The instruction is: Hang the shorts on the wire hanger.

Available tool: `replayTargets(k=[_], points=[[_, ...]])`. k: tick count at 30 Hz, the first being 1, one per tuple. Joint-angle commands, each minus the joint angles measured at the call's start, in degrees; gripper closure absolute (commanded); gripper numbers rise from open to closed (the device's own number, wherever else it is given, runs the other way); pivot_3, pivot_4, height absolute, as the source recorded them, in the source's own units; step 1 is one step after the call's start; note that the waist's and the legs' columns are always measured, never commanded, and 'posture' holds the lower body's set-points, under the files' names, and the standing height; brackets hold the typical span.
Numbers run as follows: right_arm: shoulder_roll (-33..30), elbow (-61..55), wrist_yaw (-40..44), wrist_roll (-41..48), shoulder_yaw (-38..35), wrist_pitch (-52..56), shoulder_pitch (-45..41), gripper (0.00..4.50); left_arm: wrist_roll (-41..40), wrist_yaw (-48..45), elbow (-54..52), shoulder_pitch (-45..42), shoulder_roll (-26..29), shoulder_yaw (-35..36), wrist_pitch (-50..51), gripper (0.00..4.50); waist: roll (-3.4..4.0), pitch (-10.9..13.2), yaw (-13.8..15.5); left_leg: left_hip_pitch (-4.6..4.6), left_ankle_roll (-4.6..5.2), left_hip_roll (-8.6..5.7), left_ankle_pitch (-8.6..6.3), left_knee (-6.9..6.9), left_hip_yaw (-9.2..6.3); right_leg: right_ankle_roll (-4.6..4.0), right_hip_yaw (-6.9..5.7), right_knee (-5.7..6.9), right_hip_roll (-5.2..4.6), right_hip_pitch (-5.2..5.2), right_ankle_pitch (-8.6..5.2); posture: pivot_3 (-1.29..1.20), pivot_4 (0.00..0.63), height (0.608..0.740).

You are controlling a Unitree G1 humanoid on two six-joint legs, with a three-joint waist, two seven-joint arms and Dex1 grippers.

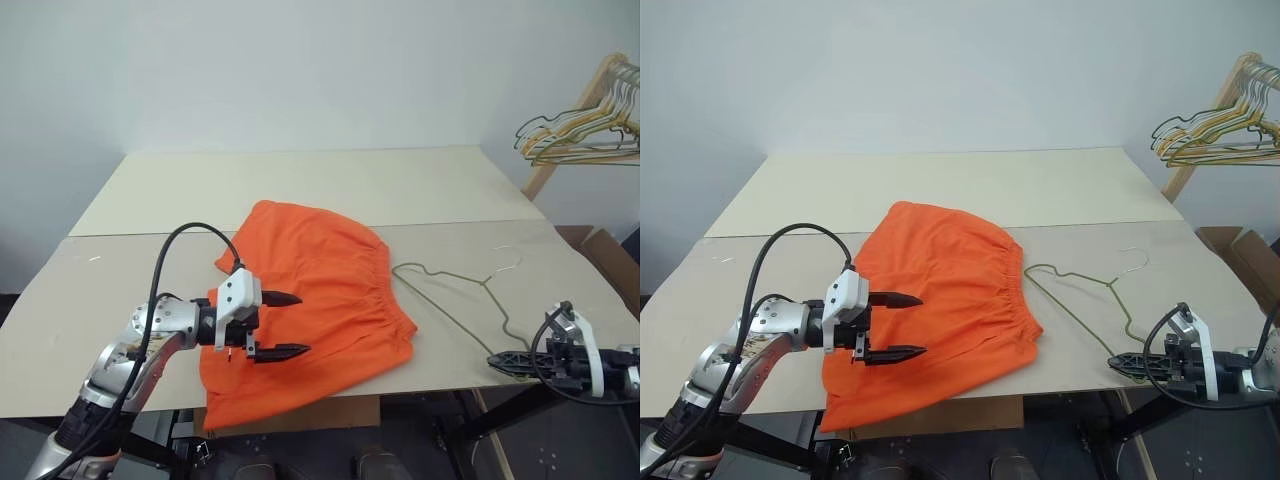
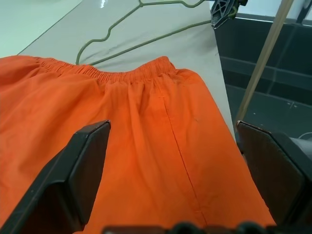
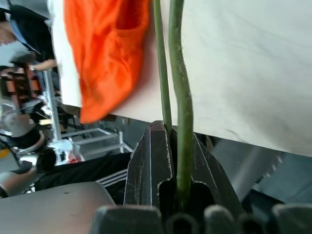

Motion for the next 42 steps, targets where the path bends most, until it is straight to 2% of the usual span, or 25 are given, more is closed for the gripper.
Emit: replayTargets(k=[1,13,18,22,27,32,38,42], points=[[-0.6,-0.6,3.3,-0.7,0.2,-1.7,-1.7,4.50,-0.2,-0.4,-1.5,-0.8,0.4,0.7,-0.7,0.01,0.00,0.0,-0.1,0.00,0.00,0.00,0.00,0.00,0.00,0.02,0.00,0.00,0.00,0.00,-0.01,-0.09,0.000,0.740],[1.5,-5.7,6.4,0.6,-0.2,-2.0,1.2,4.50,-0.3,0.6,-1.7,0.8,0.0,1.0,-0.5,0.01,0.00,0.0,-0.2,0.01,0.00,0.00,0.00,0.00,-0.02,0.03,-0.01,0.02,-0.01,0.02,-0.01,-0.08,0.000,0.740],[3.2,-3.0,5.9,-1.7,1.3,-2.9,-0.4,4.50,0.2,0.9,-1.3,0.3,0.0,0.6,-0.5,0.01,0.02,0.0,-0.2,0.02,0.00,0.00,0.00,0.00,-0.03,0.04,-0.01,0.03,0.01,0.02,-0.02,-0.08,0.000,0.740],[2.2,-4.8,13.9,-3.0,7.2,-6.0,-1.5,4.50,0.8,1.1,-0.8,0.1,0.0,0.4,-0.9,0.01,0.02,0.0,-0.1,0.02,0.00,0.00,0.00,0.00,-0.03,-0.02,-0.02,0.03,0.00,0.02,0.02,-0.07,0.000,0.740],[5.6,6.5,17.5,-9.2,15.3,-11.8,-12.1,4.50,1.2,1.6,-1.7,-0.4,-0.1,0.5,-0.4,0.01,0.03,0.0,-0.5,0.08,0.00,0.00,0.00,0.01,-0.02,0.00,-0.01,0.07,0.01,0.03,0.01,-0.05,0.000,0.740],[11.1,21.2,17.5,-13.5,19.7,-17.8,-22.1,4.50,1.4,2.3,-2.7,1.0,0.7,1.0,-0.2,0.01,0.03,0.0,-0.6,0.04,0.00,-0.01,0.00,0.00,-0.06,-0.19,-0.02,0.05,0.02,0.03,0.12,-0.01,0.000,0.740],[13.0,21.9,17.5,-9.2,27.0,-21.6,-23.9,4.50,1.1,3.6,-4.2,3.2,1.4,1.9,0.1,0.01,0.03,0.0,0.9,0.03,0.00,-0.07,0.00,0.00,-0.07,-0.18,-0.01,0.08,-0.06,0.03,0.12,0.03,0.000,0.740],[16.8,28.8,17.5,-9.7,26.0,-22.3,-27.7,4.50,1.3,4.5,-4.4,3.6,1.2,1.9,0.1,0.01,0.02,0.0,1.8,0.11,0.00,-0.08,0.01,0.03,-0.06,-0.19,-0.02,0.21,-0.05,0.04,0.12,0.03,0.000,0.740]])
